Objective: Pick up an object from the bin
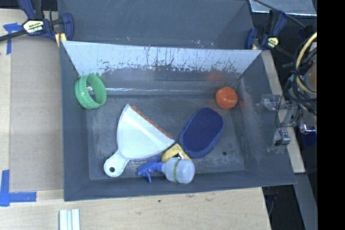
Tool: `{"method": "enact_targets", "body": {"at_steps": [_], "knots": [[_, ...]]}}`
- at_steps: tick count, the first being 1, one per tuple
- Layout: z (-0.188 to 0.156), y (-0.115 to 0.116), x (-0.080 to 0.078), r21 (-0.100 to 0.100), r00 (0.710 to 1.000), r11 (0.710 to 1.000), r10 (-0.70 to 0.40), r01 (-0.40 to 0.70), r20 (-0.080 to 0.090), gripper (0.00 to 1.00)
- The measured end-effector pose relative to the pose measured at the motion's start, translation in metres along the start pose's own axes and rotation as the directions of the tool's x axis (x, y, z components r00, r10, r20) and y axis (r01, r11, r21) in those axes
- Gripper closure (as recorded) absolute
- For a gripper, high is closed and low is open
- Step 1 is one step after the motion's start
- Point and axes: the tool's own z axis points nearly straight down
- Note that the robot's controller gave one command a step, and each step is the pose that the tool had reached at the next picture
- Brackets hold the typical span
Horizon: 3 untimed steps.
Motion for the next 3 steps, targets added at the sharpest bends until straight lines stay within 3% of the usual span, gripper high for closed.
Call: {"method": "enact_targets", "body": {"at_steps": [1,2,3], "knots": [[0.078,0.069,-0.044,-0.004,0.997,0.997,0.074,-0.074,-0.003,0.0],[0.125,0.196,-0.059,-0.008,0.985,0.985,-0.174,0.174,-0.004,0.0],[0.164,0.182,-0.124,-0.007,0.998,0.998,0.061,-0.061,-0.001,0.0]]}}
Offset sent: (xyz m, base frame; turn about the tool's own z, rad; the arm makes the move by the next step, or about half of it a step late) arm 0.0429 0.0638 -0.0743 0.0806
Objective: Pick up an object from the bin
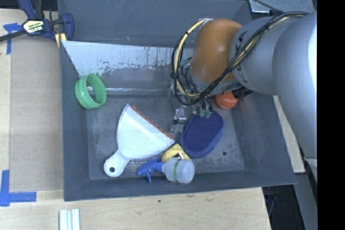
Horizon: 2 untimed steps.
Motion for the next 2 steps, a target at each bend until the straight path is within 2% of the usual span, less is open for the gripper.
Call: {"method": "enact_targets", "body": {"at_steps": [1,2], "knots": [[-0.009,-0.041,0.013,0.001,0.994,0.994,0.112,-0.112,0.002,0.0],[-0.001,-0.104,-0.018,0.001,1.0,1.0,-0.007,0.007,0.005,0.0]]}}
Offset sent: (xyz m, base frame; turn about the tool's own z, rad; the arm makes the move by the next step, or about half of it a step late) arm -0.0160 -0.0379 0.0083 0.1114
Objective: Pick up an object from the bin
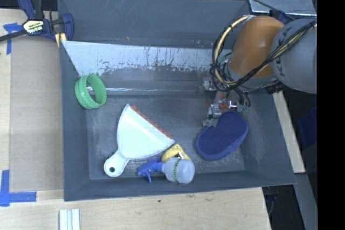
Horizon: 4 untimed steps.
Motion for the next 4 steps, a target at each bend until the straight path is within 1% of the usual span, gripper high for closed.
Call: {"method": "enact_targets", "body": {"at_steps": [1,2,3,4], "knots": [[-0.003,-0.045,-0.009,0.0,0.997,0.997,0.072,-0.072,-0.001,0.0],[-0.004,-0.043,-0.009,-0.001,0.998,0.998,0.068,-0.068,0.001,1.0],[-0.016,-0.015,0.004,0.0,0.992,0.992,-0.127,0.127,0.004,1.0],[-0.016,-0.016,0.004,0.0,0.992,0.992,-0.127,0.127,0.004,0.0]]}}
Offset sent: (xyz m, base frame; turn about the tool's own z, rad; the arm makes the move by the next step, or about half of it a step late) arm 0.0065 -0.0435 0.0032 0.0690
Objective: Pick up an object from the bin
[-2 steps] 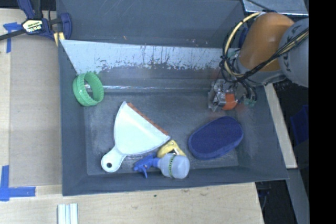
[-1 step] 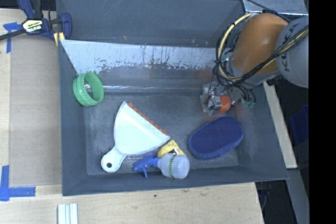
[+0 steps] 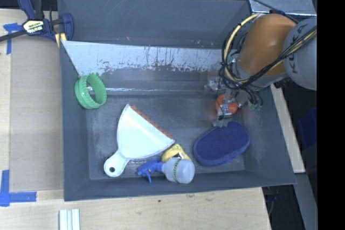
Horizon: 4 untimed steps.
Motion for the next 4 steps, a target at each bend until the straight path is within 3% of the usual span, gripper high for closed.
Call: {"method": "enact_targets", "body": {"at_steps": [1,2,3,4], "knots": [[0.017,-0.065,-0.004,0.002,0.999,0.999,0.053,-0.053,-0.001,0.0],[0.016,-0.06,0.035,0.002,1.0,1.0,0.029,-0.029,0.001,0.0],[0.016,-0.06,0.034,0.003,1.0,1.0,0.026,-0.026,0.003,1.0],[-0.097,-0.06,-0.008,0.007,0.999,0.999,0.033,-0.033,0.018,1.0]]}}
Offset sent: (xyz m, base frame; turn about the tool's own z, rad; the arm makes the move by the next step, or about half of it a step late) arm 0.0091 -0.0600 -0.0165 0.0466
